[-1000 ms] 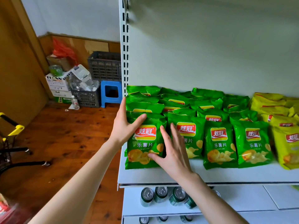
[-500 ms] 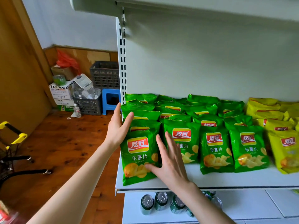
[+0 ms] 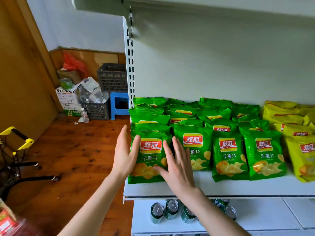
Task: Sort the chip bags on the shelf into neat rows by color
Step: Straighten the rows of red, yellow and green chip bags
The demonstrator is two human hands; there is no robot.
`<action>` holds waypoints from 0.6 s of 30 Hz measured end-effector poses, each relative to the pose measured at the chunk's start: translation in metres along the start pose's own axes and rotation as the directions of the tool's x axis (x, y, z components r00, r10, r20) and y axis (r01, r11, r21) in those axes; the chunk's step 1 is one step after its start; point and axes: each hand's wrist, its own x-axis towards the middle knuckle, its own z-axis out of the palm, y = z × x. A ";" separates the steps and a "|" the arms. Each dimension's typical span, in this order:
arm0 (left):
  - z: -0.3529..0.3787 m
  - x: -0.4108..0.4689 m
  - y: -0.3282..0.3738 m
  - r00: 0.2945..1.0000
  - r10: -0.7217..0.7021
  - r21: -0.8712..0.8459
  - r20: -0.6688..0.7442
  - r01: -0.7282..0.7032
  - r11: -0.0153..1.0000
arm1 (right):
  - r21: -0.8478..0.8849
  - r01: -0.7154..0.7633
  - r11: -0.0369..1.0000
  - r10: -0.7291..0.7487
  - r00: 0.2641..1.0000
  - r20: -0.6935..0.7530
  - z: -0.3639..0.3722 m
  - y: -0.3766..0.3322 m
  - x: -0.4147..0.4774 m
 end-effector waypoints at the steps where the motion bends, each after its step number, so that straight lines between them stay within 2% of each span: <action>1: -0.001 -0.013 -0.007 1.000 0.006 0.018 0.028 -0.007 1.000 | -0.005 0.000 1.000 0.000 1.000 0.001 0.000 0.000 0.001; 7: -0.013 -0.049 -0.033 0.973 0.138 0.228 0.185 -0.179 0.957 | 0.034 -0.021 0.999 0.017 0.994 0.109 -0.001 0.002 0.004; 9: -0.014 -0.049 -0.035 0.967 0.141 0.244 0.214 -0.193 0.950 | 0.106 -0.001 0.994 -0.013 0.991 0.133 -0.005 0.004 0.005; 12: -0.009 -0.050 -0.027 0.966 0.192 0.255 0.172 -0.232 0.939 | 0.269 -0.023 0.963 -0.011 0.992 0.124 -0.022 0.019 0.005; 15: -0.004 -0.055 -0.020 0.941 0.302 0.404 0.152 -0.339 0.850 | 0.184 -0.077 0.980 0.061 0.994 0.092 -0.038 0.047 -0.004; 17: 0.000 -0.056 -0.023 0.913 0.363 0.485 0.186 -0.407 0.774 | 0.106 -0.116 0.988 0.098 0.982 0.162 -0.045 0.064 -0.007; 18: 0.001 -0.056 -0.024 0.909 0.365 0.508 0.200 -0.415 0.755 | 0.083 -0.134 0.987 0.110 0.963 0.248 -0.046 0.068 -0.006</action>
